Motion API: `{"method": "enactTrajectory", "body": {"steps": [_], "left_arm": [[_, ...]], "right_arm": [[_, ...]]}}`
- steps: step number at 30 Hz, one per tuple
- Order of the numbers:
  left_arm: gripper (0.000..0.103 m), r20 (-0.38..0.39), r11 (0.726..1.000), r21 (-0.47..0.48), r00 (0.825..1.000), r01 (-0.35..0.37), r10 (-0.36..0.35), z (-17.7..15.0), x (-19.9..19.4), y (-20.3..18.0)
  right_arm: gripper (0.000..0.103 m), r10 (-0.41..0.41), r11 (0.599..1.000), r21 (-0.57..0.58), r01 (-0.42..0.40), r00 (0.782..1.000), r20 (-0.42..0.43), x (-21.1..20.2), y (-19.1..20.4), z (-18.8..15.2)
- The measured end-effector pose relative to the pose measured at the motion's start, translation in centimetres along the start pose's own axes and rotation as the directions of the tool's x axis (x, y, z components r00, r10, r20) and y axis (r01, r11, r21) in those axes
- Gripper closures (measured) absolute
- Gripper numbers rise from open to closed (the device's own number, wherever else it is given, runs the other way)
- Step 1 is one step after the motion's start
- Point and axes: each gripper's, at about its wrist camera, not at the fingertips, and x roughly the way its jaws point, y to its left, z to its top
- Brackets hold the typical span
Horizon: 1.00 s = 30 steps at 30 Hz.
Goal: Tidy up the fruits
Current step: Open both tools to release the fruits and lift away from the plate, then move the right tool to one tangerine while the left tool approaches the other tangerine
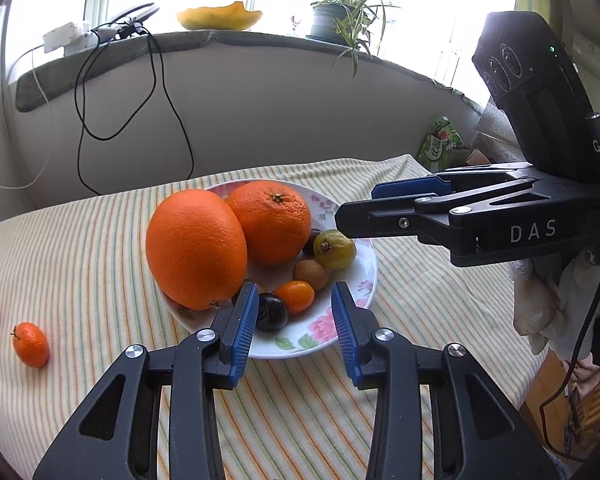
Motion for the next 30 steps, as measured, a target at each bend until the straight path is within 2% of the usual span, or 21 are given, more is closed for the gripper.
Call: {"method": "enactTrajectory", "body": {"steps": [13, 20, 30], "left_arm": [[0.067, 0.043, 0.999, -0.018, 0.998, -0.04, 0.041, -0.3, -2.8, 1.8], [0.067, 0.056, 0.995, -0.047, 0.995, -0.083, 0.086, -0.7, -4.2, 4.2], [0.067, 0.077, 0.98, -0.109, 0.982, -0.164, 0.173, -1.7, -6.9, 8.9]], "right_arm": [[0.039, -0.031, 0.999, -0.024, 0.032, 0.998, 0.045, -0.7, 2.7, 0.6], [0.039, -0.1, 0.988, -0.104, 0.11, 0.99, 0.099, -0.6, 5.8, 1.0], [0.039, -0.053, 0.989, -0.136, 0.065, 0.994, 0.092, 0.9, 9.4, 1.6]]}}
